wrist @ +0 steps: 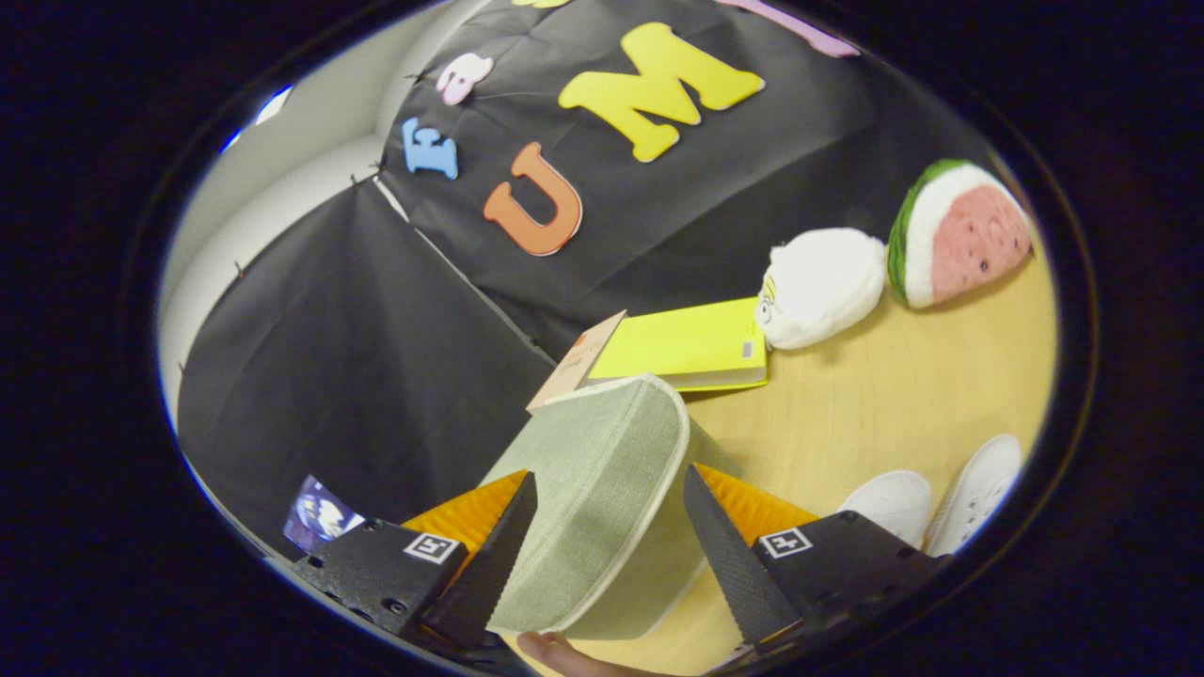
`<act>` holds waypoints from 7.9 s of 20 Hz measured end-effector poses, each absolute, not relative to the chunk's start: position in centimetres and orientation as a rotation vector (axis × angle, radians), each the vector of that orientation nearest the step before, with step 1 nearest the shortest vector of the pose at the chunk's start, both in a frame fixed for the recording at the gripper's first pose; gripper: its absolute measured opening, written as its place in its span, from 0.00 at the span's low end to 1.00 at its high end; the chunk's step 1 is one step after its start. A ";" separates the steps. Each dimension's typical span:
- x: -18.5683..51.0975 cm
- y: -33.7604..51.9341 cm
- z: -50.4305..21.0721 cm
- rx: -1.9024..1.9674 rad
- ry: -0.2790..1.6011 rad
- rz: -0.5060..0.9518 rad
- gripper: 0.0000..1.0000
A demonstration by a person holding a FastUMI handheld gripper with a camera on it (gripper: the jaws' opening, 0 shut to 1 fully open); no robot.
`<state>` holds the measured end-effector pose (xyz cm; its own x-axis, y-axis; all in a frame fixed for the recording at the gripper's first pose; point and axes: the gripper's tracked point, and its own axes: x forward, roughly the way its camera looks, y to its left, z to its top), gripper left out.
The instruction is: Open the storage box then place both shoes into the box .Put the left shoe in first, then the right shoe, with the right side of both shoes facing outward in a uniform manner.
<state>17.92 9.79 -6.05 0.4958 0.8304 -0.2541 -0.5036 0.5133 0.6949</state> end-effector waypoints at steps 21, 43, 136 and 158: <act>16.8 10.2 -7.2 0.799 0.879 1.012 0.62; 13.4 14.1 7.9 0.663 0.720 0.872 0.08; 7.8 -0.9 -7.7 0.277 1.108 0.320 0.06; 10.9 21.0 -4.7 0.213 1.141 0.375 0.06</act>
